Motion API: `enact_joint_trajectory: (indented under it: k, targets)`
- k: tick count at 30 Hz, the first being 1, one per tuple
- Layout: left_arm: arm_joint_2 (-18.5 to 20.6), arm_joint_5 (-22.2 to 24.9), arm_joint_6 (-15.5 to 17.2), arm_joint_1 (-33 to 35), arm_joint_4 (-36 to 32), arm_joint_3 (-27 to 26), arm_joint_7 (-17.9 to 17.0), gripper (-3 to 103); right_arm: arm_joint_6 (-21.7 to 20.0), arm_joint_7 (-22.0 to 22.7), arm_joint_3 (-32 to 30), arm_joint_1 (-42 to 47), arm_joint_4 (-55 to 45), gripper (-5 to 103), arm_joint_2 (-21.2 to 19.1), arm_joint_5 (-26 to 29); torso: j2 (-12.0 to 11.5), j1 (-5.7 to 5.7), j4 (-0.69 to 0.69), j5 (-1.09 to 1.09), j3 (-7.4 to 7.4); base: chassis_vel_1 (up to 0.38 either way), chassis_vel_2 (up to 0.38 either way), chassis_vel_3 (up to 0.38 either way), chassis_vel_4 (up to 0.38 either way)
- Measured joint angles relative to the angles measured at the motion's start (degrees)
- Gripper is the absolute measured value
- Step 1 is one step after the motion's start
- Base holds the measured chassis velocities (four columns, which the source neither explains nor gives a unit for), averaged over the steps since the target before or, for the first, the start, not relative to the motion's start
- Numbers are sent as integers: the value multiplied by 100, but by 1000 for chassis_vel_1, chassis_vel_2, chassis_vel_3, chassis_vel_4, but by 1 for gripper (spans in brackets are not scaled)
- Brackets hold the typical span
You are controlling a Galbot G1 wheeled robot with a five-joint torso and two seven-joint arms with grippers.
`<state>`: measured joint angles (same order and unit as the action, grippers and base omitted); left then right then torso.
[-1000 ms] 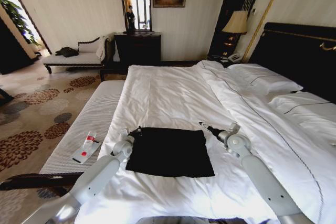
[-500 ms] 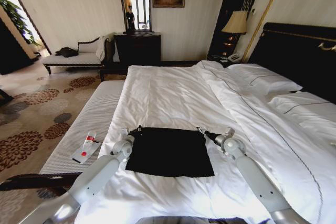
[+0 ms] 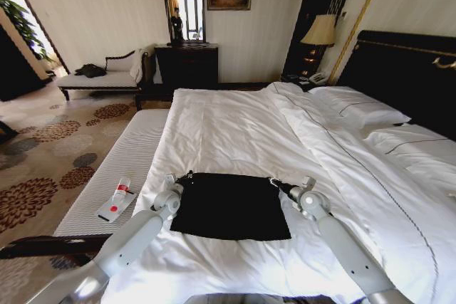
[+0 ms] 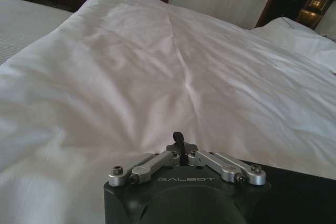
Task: Fold the clothes on the bed.
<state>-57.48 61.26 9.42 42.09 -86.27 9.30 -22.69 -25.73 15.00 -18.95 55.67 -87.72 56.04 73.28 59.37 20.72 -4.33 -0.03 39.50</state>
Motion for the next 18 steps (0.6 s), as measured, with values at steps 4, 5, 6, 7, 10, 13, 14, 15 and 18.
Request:
enact_joint_trajectory:
  k: [4,5,6,7,10,13,14,15,18]
  targets:
    - [14,10,-2,-1,-38,-18,-25,2,26,13,-2,21,-80,20,-21,-9,0,0,0,0,0,0,0,0,0]
    - [14,11,-2,-1,-40,-18,-28,2,28,15,-2,23,-86,20,-21,-10,0,0,0,0,0,0,0,0,0]
    - [16,12,-3,0,-55,-22,-39,2,35,22,-2,35,-124,15,-21,-20,0,0,0,0,0,0,0,0,0]
    - [18,13,-4,6,-67,-34,-47,2,43,28,-4,57,-163,4,-17,-32,0,0,0,0,0,0,0,0,0]
    - [18,13,-4,19,-78,-51,-53,2,53,34,-6,87,-200,2,-12,-50,0,0,0,0,0,0,0,0,0]
    - [24,13,-5,85,-140,-117,-72,2,73,47,-23,158,-291,0,-2,-86,0,0,0,0,0,0,0,0,0]
    - [27,13,-5,93,-148,-125,-77,2,76,50,-26,164,-303,0,-2,-87,0,0,0,0,0,0,0,0,0]
    - [27,13,-5,93,-148,-125,-77,2,76,50,-26,164,-303,0,-2,-87,0,0,0,0,0,0,0,0,0]
    - [59,3,-20,145,-242,-221,-108,2,148,90,-124,226,-541,0,-10,-81,0,0,0,0,1,0,0,0,0]
